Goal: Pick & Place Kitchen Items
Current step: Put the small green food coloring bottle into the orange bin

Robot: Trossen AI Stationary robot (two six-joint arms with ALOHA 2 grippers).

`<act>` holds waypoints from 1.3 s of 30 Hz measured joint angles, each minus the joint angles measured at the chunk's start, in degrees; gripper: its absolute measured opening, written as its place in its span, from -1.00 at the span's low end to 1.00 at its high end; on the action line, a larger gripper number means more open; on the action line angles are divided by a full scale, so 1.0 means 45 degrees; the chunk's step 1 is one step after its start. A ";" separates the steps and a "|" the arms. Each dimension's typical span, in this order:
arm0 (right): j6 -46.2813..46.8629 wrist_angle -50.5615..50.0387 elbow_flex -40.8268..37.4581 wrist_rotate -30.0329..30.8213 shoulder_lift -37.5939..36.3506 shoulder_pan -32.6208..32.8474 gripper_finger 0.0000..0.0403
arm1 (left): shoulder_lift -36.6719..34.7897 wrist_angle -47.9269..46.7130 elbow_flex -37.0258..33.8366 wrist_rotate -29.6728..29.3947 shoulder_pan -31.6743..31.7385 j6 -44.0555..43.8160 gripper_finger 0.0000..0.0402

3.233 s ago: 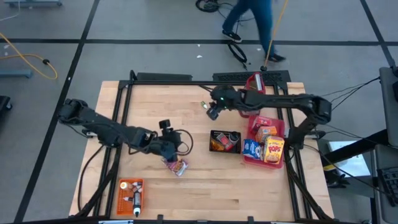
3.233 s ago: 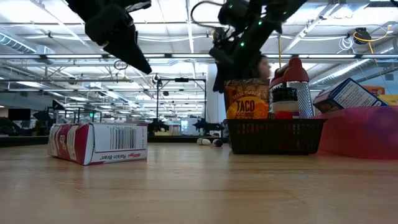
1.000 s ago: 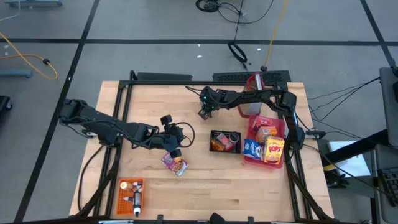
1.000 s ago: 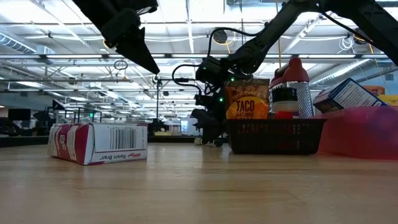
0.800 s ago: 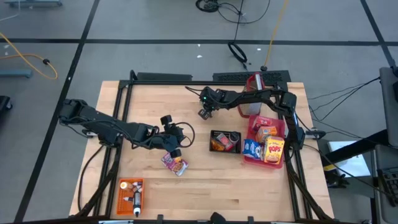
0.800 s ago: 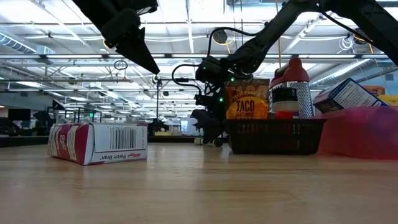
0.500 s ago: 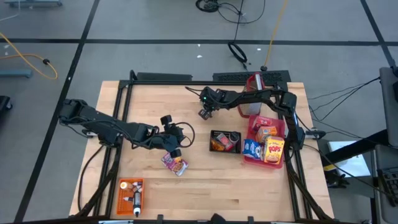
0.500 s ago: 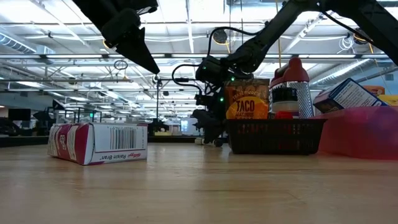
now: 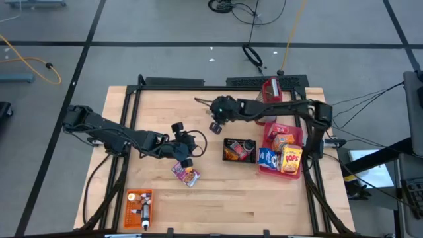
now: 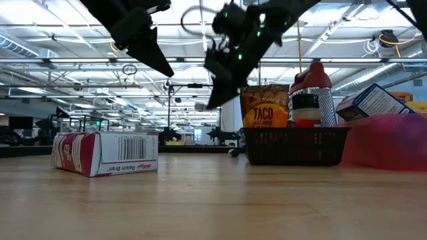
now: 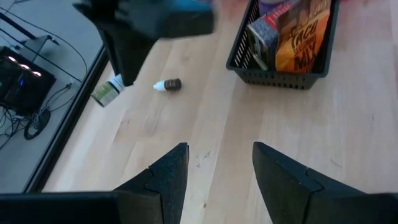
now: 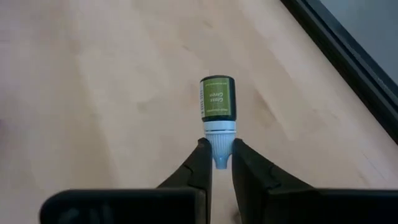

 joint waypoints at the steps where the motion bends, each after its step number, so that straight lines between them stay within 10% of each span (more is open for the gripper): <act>1: -0.0028 0.0006 0.0000 0.0000 -0.0175 0.0242 -0.86 | 0.0000 0.0078 0.0000 -0.0013 0.0000 0.0002 -0.09; 39: -0.0794 -0.1243 0.0010 0.2332 -0.2601 0.5145 -0.86 | 0.0000 0.3603 -0.0005 0.0246 0.0005 0.0170 -0.09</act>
